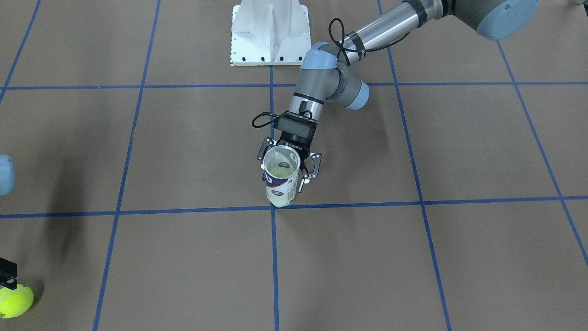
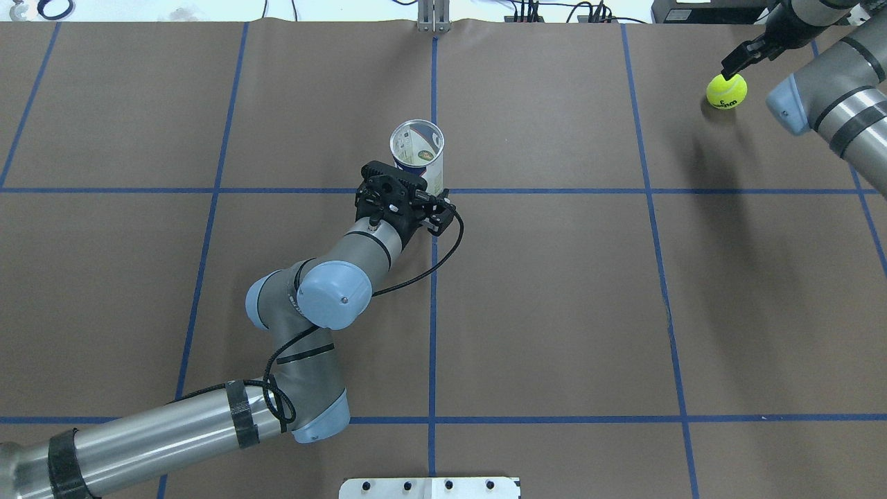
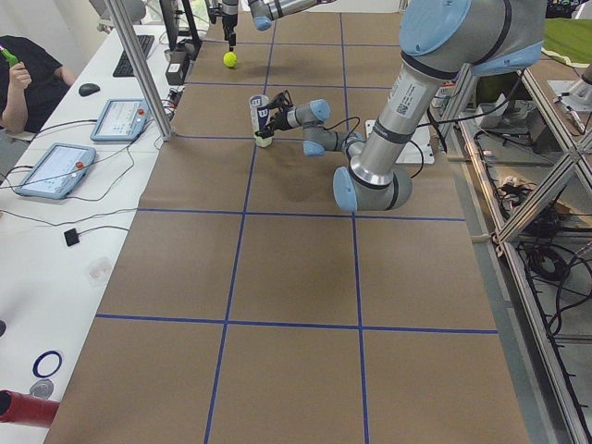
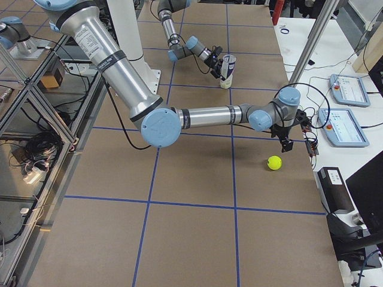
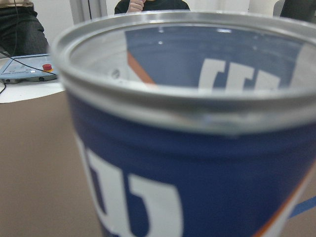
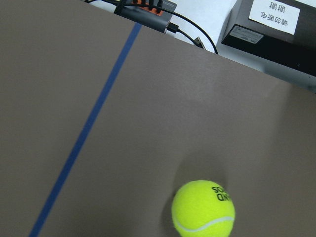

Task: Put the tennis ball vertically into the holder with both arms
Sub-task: 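Move the right gripper to the farther yellow tennis ball, then grasp the second yellow tennis ball with the right gripper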

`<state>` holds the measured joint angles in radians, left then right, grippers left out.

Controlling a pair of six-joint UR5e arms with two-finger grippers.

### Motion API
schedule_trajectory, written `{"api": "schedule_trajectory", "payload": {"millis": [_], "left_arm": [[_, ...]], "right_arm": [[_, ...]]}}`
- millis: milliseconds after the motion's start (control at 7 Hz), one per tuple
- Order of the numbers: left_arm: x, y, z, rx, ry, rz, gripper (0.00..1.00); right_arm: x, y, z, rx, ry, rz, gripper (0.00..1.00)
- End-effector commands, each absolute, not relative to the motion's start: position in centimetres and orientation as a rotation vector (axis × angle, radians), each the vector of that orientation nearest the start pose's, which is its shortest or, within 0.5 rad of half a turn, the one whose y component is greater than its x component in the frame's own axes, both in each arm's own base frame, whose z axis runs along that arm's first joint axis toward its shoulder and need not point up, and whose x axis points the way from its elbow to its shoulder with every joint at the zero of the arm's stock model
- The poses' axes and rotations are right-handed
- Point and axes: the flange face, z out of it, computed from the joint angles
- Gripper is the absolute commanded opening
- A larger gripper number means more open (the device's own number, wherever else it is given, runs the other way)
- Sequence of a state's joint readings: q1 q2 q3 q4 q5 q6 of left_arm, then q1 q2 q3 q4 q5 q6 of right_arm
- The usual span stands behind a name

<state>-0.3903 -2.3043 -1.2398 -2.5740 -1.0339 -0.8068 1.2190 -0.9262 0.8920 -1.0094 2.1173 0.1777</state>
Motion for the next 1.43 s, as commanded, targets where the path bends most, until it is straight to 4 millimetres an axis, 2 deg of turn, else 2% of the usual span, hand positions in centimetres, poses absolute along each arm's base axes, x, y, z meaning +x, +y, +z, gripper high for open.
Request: {"api": "schedule_trajectory", "payload": {"millis": [0,143,714,857,1000,1143,1286], "left_arm": [[62.1,-45.4,24.2,1.112,0.896,-0.069,0.98],[62.1,-45.4,24.3,1.111,0.895,-0.069,0.98],[62.1,-45.3,24.3,1.110,0.896,-0.067,0.98],[62.2,-45.3,24.4,1.110,0.894,-0.067,0.98],[62.2,-45.3,24.4,1.110,0.894,-0.067,0.98],[62.1,-45.3,24.2,1.111,0.897,-0.068,0.98],[62.1,-45.3,24.3,1.110,0.896,-0.067,0.98]], "right_arm": [[-21.5,-75.2,55.0,0.362,-0.615,-0.334,0.99],[-22.5,-75.0,55.4,0.368,-0.578,-0.339,0.99],[-24.2,-74.9,57.1,0.342,-0.534,-0.348,0.98],[-24.3,-75.1,56.8,0.343,-0.535,-0.347,0.87],[-24.4,-75.3,56.8,0.339,-0.532,-0.345,0.39],[-24.5,-75.7,56.1,0.347,-0.534,-0.348,0.00],[-24.1,-76.8,54.0,0.365,-0.554,-0.340,0.00]]}}
